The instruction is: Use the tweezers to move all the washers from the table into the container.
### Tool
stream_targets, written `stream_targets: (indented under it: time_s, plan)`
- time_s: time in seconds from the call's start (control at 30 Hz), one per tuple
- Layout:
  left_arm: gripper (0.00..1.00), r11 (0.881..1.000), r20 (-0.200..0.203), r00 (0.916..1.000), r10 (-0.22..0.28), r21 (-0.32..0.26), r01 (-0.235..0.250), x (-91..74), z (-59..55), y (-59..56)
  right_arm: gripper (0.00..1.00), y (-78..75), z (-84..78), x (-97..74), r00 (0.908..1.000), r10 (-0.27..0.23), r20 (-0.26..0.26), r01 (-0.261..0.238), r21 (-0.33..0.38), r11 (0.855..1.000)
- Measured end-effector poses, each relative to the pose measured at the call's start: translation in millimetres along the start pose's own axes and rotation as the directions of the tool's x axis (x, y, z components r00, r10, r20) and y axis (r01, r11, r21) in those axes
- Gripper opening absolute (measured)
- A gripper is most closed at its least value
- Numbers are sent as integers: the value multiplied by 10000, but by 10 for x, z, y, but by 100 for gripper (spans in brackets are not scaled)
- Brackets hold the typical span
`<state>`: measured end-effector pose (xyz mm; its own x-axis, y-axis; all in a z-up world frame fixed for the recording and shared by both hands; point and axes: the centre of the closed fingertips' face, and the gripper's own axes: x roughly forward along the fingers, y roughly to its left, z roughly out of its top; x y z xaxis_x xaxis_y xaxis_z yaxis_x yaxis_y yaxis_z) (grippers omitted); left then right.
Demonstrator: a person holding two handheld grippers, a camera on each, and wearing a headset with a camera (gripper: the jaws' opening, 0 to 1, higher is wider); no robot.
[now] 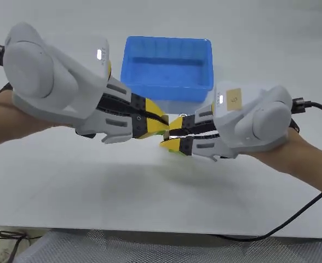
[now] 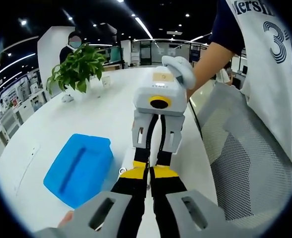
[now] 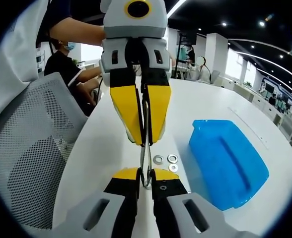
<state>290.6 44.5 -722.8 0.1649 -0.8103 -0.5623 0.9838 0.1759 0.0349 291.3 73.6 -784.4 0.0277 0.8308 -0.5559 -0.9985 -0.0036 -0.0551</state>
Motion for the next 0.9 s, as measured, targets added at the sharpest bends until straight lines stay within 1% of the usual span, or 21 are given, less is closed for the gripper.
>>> stream_targets:
  time_s: [0.17, 0.27, 0.5, 0.67, 0.73, 0.77, 0.87, 0.9]
  plan:
    - [6, 10000, -1, 10000, -80, 44, 80, -8, -5, -16, 10, 7, 3, 1, 10000, 30, -84, -31, -109, 9999]
    - [6, 9999, 23, 9999, -135, 25, 135, -24, 10, -17, 10, 8, 19, -10, 9999, 46, -102, -47, -141, 9999]
    - [6, 9995, 38, 9995, -303, 47, 303, -139, 118, 7, 10, -5, 167, -69, 9999, 87, 94, -86, -169, 9998]
    - [6, 9993, 112, 9993, -356, 151, 354, -254, 235, 63, 9, -75, 339, -137, 9997, -55, 222, 66, -470, 9989]
    - [6, 9986, 109, 9994, -332, 423, 327, -321, 317, 107, 9, -132, 422, -177, 9995, -157, 258, 174, -658, 9977]
    - [6, 9985, 138, 9994, -307, 461, 300, -344, 348, 128, 9, -159, 457, -195, 9994, -219, 285, 239, -708, 9972]
    - [6, 9973, 312, 9993, -187, 720, 164, -443, 484, 220, 9, -276, 615, -274, 9976, -542, 441, 585, -1042, 9928]
    - [6, 9970, 388, 9991, -156, 757, 126, -469, 521, 245, 9, -298, 656, -293, 9971, -570, 511, 621, -1042, 9926]
